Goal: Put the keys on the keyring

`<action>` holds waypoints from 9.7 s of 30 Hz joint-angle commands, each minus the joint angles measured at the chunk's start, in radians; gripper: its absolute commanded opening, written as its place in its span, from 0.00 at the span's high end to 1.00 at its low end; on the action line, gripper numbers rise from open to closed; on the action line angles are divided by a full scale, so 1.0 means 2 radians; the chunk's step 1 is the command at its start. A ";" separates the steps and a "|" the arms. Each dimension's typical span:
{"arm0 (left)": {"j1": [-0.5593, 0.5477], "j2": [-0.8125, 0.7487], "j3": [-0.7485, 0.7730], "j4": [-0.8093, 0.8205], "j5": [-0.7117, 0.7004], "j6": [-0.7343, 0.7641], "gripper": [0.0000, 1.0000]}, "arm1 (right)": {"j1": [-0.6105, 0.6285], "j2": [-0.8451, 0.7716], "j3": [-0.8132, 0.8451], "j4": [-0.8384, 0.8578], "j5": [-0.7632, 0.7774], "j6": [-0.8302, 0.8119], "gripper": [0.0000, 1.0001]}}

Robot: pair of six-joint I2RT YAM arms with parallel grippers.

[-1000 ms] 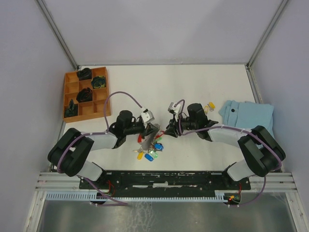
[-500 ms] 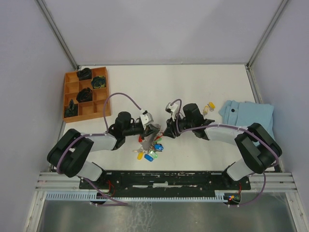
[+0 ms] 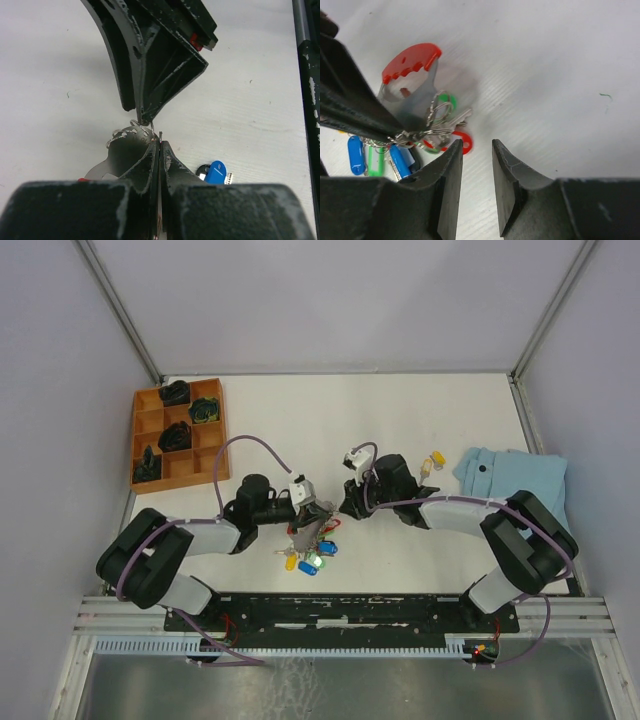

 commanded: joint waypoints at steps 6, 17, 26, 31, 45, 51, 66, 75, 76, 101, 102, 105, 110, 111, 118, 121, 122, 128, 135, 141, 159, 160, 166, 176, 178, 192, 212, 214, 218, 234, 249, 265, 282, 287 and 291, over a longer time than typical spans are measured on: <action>-0.004 -0.014 0.000 0.035 0.015 0.036 0.97 | -0.004 -0.051 0.037 -0.062 0.113 0.051 0.61; -0.004 -0.018 0.014 0.014 -0.061 0.005 0.97 | -0.063 -0.073 0.074 -0.216 0.269 0.071 0.48; -0.004 -0.018 0.012 0.017 -0.084 0.001 0.97 | -0.170 -0.023 0.118 -0.239 0.301 0.055 0.48; -0.004 -0.016 0.013 0.017 -0.086 0.000 0.97 | -0.207 0.022 0.153 -0.229 0.281 0.036 0.48; -0.004 -0.010 0.017 0.017 -0.080 -0.007 0.97 | -0.244 0.140 0.267 -0.296 0.236 0.018 0.61; -0.004 -0.011 0.016 0.017 -0.079 -0.007 0.97 | -0.244 0.152 0.274 -0.328 0.225 0.016 0.66; -0.004 -0.018 0.013 0.025 -0.077 -0.011 0.97 | -0.234 0.101 0.249 -0.362 0.185 0.030 0.99; -0.004 -0.044 -0.004 0.037 -0.086 -0.012 0.97 | -0.163 0.038 0.250 -0.393 0.192 0.062 0.99; -0.004 -0.046 -0.004 0.038 -0.086 -0.012 0.97 | -0.154 0.038 0.255 -0.397 0.199 0.063 0.99; -0.004 -0.046 -0.015 0.062 -0.079 -0.021 0.97 | 0.012 0.021 0.094 -0.274 0.352 0.231 0.99; -0.004 -0.046 -0.014 0.062 -0.079 -0.021 0.97 | 0.023 0.018 0.083 -0.268 0.355 0.247 0.99; -0.004 -0.045 -0.014 0.061 -0.081 -0.020 0.97 | 0.053 0.010 0.064 -0.252 0.351 0.265 0.98; -0.004 -0.045 -0.012 0.055 -0.082 -0.018 0.97 | 0.062 0.007 0.081 -0.277 0.310 0.234 0.77; -0.004 -0.045 -0.012 0.053 -0.082 -0.018 0.97 | 0.062 0.001 0.083 -0.287 0.305 0.222 0.72; -0.004 -0.046 -0.010 0.049 -0.084 -0.017 0.97 | 0.062 -0.064 0.074 -0.349 0.285 0.164 0.41; -0.004 -0.045 -0.009 0.047 -0.083 -0.017 0.97 | 0.062 -0.082 0.059 -0.359 0.292 0.159 0.37; -0.003 -0.045 -0.008 0.046 -0.082 -0.017 0.97 | 0.062 -0.086 0.053 -0.360 0.297 0.157 0.36; -0.004 -0.043 -0.007 0.046 -0.082 -0.018 0.97 | 0.062 -0.072 0.025 -0.346 0.269 0.164 0.35; -0.004 -0.043 -0.007 0.044 -0.082 -0.018 0.97 | 0.063 -0.047 0.007 -0.297 0.212 0.204 0.34; -0.004 -0.045 -0.007 0.043 -0.085 -0.017 0.97 | 0.074 -0.012 0.017 -0.232 0.170 0.240 0.37; -0.004 -0.052 -0.011 0.046 -0.090 -0.018 0.97 | 0.073 -0.054 0.052 -0.228 0.163 0.090 0.38; -0.004 -0.052 -0.010 0.046 -0.089 -0.018 0.97 | 0.071 -0.069 0.046 -0.235 0.173 0.081 0.38; -0.004 -0.051 -0.011 0.047 -0.087 -0.019 0.97 | -0.002 -0.115 0.007 -0.238 0.137 0.059 0.38; -0.004 -0.046 -0.009 0.046 -0.081 -0.019 0.97 | -0.097 -0.072 -0.042 -0.135 0.004 0.088 0.41; -0.004 -0.045 -0.009 0.046 -0.080 -0.019 0.97 | -0.100 -0.059 -0.047 -0.117 -0.001 0.092 0.41; -0.004 -0.039 -0.005 0.044 -0.077 -0.019 0.97 | -0.103 -0.046 -0.060 -0.118 -0.028 0.099 0.52; -0.004 -0.035 -0.003 0.042 -0.076 -0.019 0.97 | -0.060 -0.067 -0.039 -0.177 0.072 0.077 0.57; -0.004 -0.035 -0.004 0.041 -0.077 -0.019 0.97 | -0.050 -0.062 -0.033 -0.185 0.089 0.071 0.57; -0.004 -0.035 -0.004 0.041 -0.076 -0.018 0.97 | -0.041 -0.053 -0.025 -0.185 0.099 0.072 0.58; -0.004 -0.039 -0.004 0.040 -0.078 -0.019 0.97 | -0.033 -0.040 -0.011 -0.161 0.128 0.117 0.74; -0.004 -0.041 -0.004 0.040 -0.079 -0.018 0.97 | -0.027 -0.056 0.010 -0.188 0.177 0.120 0.62; -0.004 -0.039 -0.002 0.040 -0.077 -0.019 0.97 | 0.018 -0.016 0.052 -0.239 0.276 0.097 0.59; -0.004 -0.041 -0.003 0.037 -0.076 -0.019 0.97 | 0.018 -0.034 0.051 -0.233 0.243 0.114 0.96; -0.003 -0.042 -0.003 0.038 -0.077 -0.019 0.97 | 0.018 -0.050 0.049 -0.241 0.252 0.128 0.99; -0.004 -0.042 -0.004 0.038 -0.077 -0.019 0.97 | 0.018 -0.055 0.037 -0.254 0.287 0.148 0.99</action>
